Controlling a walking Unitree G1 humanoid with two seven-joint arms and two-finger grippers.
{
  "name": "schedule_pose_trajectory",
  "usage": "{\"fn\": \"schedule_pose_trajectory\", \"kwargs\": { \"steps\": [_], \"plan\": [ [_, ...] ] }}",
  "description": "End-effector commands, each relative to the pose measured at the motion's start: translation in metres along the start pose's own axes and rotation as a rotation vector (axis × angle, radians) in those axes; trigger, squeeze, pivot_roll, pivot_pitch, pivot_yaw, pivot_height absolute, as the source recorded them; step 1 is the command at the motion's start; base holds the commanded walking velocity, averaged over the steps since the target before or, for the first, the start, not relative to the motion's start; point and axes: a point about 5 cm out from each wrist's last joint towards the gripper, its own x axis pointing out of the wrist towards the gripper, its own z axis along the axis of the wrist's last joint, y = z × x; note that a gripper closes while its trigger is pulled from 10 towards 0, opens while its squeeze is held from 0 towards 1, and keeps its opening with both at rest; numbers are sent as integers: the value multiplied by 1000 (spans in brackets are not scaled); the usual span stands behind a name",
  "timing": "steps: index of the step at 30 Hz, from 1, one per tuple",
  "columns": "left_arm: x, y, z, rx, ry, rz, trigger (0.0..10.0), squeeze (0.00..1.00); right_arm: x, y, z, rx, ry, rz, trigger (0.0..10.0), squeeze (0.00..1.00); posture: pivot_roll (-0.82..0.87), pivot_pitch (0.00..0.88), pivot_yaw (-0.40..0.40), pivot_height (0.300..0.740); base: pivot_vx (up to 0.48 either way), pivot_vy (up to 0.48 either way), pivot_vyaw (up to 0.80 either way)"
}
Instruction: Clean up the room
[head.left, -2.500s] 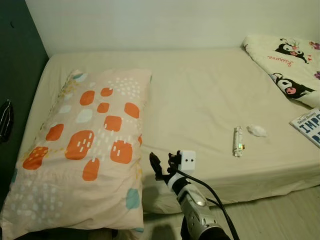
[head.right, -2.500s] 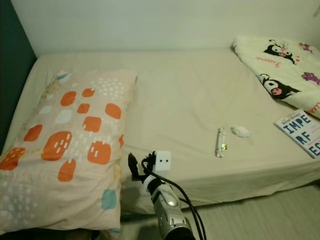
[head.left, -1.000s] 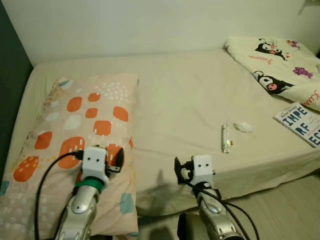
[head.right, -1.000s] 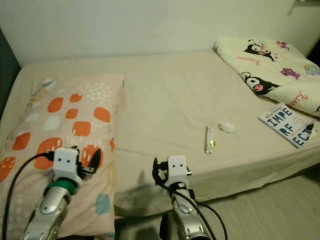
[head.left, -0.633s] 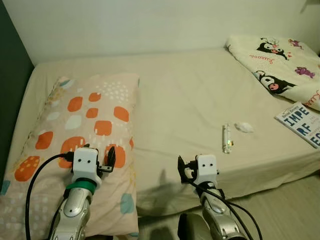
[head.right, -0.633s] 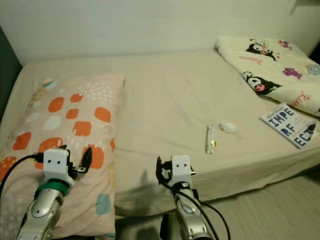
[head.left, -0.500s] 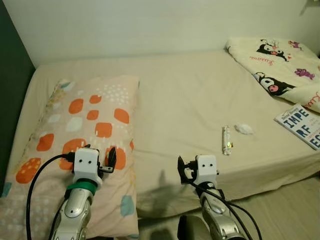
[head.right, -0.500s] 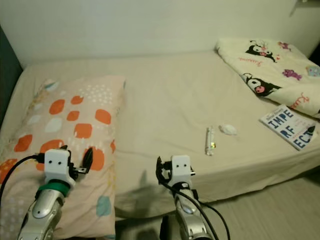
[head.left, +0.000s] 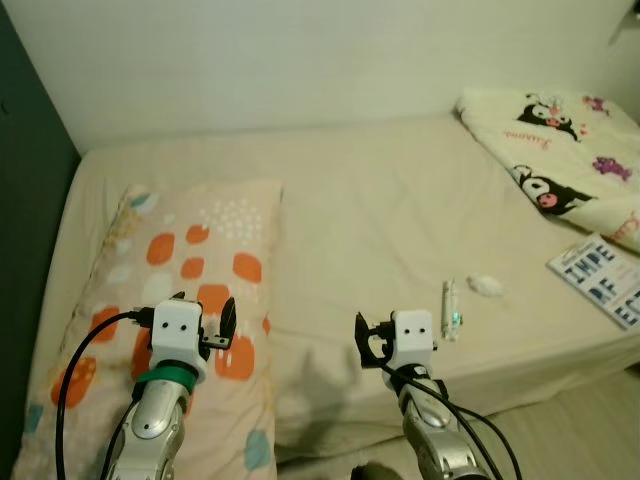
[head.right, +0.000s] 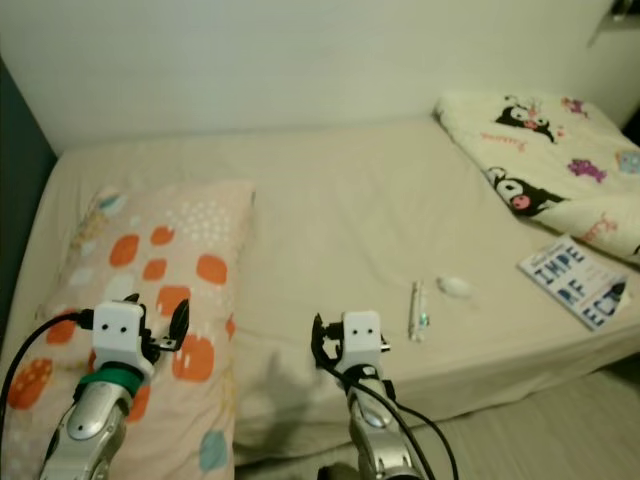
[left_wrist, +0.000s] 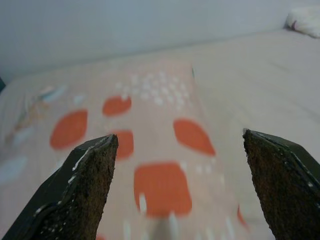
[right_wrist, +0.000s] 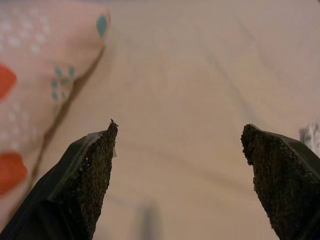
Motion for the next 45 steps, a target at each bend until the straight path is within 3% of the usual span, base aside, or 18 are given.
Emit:
{"fn": "schedule_pose_trajectory", "kwargs": {
  "steps": [1, 7, 20, 26, 30, 31, 32, 37, 41, 45],
  "plan": [
    [-3, -1, -3, 4, 7, -3, 10000, 0, -3, 0, -5, 5, 18, -3, 10000, 0, 41, 20, 2, 715, 0, 0, 0],
    [-5, -5, -4, 1, 10, -14, 10000, 0, -4, 1, -6, 11, 20, 1, 10000, 0, 40, 16, 4, 740, 0, 0, 0],
    [-8, -6, -12, 1, 45, -14, 10000, 0, -10, -1, -16, 26, 50, 6, 10000, 0, 44, 17, 2, 740, 0, 0, 0],
    [-14, -8, -41, -14, 182, -24, 10000, 0, -19, -4, -45, -20, 202, 11, 10000, 0, 46, 14, -1, 740, 0, 0, 0],
    [-33, -8, -93, -43, 417, -18, 10000, 0, -43, -20, -86, -63, 431, -59, 10000, 0, 50, 1, -6, 740, 0, 0, 0],
    [-33, -8, -93, -43, 417, -18, 10000, 0, -43, -20, -86, -63, 431, -59, 10000, 0, 50, 1, -6, 740, 0, 0, 0],
    [-44, -8, -112, -30, 512, -28, 10000, 0, -51, -23, -96, -75, 498, -76, 10000, 0, 47, 0, -5, 740, 0, 0, 0],
    [-60, -9, -132, 7, 621, -67, 10000, 0, -61, -25, -107, -74, 577, -90, 10000, 0, 46, 0, -5, 740, 0, 0, 0],
    [-76, -12, -149, -37, 751, -47, 10000, 0, -72, -25, -119, -73, 669, -82, 10000, 0, 48, 0, -11, 740, 0, 0, 0],
    [-78, -12, -153, -55, 776, -30, 10000, 0, -73, -24, -121, -69, 683, -77, 10000, 0, 52, 0, -13, 740, 0, 0, 0]
  ]
}}
